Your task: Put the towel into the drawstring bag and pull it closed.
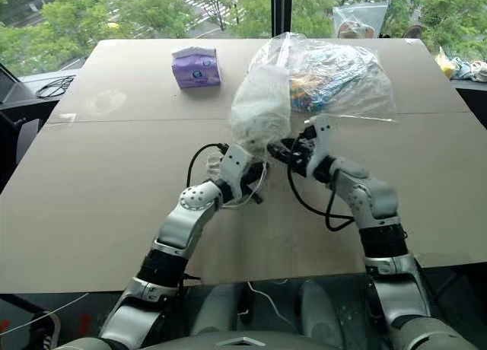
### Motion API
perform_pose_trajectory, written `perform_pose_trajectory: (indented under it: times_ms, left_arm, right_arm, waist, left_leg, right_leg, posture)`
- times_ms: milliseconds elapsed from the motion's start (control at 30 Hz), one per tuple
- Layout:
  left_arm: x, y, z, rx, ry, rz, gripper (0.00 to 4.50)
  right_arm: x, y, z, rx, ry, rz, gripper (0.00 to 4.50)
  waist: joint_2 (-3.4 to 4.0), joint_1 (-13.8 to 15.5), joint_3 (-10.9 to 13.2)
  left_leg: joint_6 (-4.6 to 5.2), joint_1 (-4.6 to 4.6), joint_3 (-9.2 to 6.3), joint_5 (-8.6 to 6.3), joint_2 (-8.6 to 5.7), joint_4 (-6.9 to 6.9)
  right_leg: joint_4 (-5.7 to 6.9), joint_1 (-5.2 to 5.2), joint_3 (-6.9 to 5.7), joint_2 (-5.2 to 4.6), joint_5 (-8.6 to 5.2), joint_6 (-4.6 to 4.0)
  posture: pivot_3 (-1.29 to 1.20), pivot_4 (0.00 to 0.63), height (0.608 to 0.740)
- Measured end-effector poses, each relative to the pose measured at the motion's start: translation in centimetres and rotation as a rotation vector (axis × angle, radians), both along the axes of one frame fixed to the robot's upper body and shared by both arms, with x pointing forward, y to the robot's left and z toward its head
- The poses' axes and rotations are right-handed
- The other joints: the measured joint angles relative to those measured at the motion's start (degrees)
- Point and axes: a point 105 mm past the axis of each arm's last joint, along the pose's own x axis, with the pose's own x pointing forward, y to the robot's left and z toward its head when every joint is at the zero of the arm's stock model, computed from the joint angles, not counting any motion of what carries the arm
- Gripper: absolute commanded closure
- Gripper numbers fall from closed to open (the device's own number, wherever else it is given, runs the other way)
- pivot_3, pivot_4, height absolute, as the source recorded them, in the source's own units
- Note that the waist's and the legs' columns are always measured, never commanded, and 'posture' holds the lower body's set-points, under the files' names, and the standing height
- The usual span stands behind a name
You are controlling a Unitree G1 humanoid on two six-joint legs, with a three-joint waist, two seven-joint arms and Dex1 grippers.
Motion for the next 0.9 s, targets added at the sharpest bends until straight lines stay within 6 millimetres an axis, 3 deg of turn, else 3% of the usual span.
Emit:
perform_pose_trajectory:
  times_ms: [167,300,467,667,833,900]
  left_arm:
    - [-0.2,2.4,0.1,0.014,-0.012,0.056,4.5]
    - [-0.3,3.9,0.5,-0.001,-0.02,0.092,4.5]
    - [-0.3,4.7,0.8,-0.001,-0.029,0.109,4.5]
    - [-0.4,3.9,0.7,-0.008,-0.024,0.09,4.5]
    - [-0.5,3.7,0.5,-0.004,-0.019,0.084,4.5]
    - [-0.6,3.7,0.5,0.001,-0.018,0.082,4.5]
  right_arm:
    - [0.1,-4.5,-1.6,-0.081,0.03,-0.11,1.81]
    - [0.1,-5.9,-1.4,-0.084,0.027,-0.137,1.81]
    - [-1.5,-3.3,-0.6,0.053,0.109,-0.004,1.81]
    - [-2.7,2.4,-1.4,0.085,0.149,0.087,1.81]
    - [-1.6,3.3,-1.2,0.079,0.132,0.038,1.81]
    - [-1.4,3.3,-1.3,0.077,0.128,0.023,2.4]
  waist:
    - [0.0,0.2,0.0]
    - [0.0,0.3,0.0]
    - [0.0,0.3,0.0]
    - [0.0,0.4,0.0]
    - [0.0,0.5,0.0]
    - [0.0,0.5,0.0]
  left_leg:
    - [0.01,0.0,0.04,0.0,0.0,0.19]
    - [0.03,0.0,0.04,0.01,0.0,0.26]
    - [0.04,0.01,-0.01,0.02,0.03,0.27]
    - [0.04,0.0,0.01,0.02,0.0,0.33]
    - [0.04,-0.03,0.0,0.01,0.01,0.54]
    - [0.05,-0.02,-0.02,0.01,0.02,0.57]
  right_leg:
    - [0.03,0.02,0.09,-0.02,0.01,0.02]
    - [0.04,0.04,0.12,-0.01,0.01,0.02]
    - [0.1,0.04,0.12,0.05,0.01,0.02]
    - [0.1,0.04,0.11,0.03,0.01,0.02]
    - [0.11,0.09,0.09,0.02,0.03,0.06]
    - [0.16,0.09,0.09,0.02,0.04,0.06]
  posture:
    - [0.0,0.15,0.74]
    - [0.0,0.15,0.74]
    - [0.0,0.15,0.74]
    - [0.0,0.15,0.74]
    - [0.0,0.15,0.74]
    - [0.0,0.15,0.74]
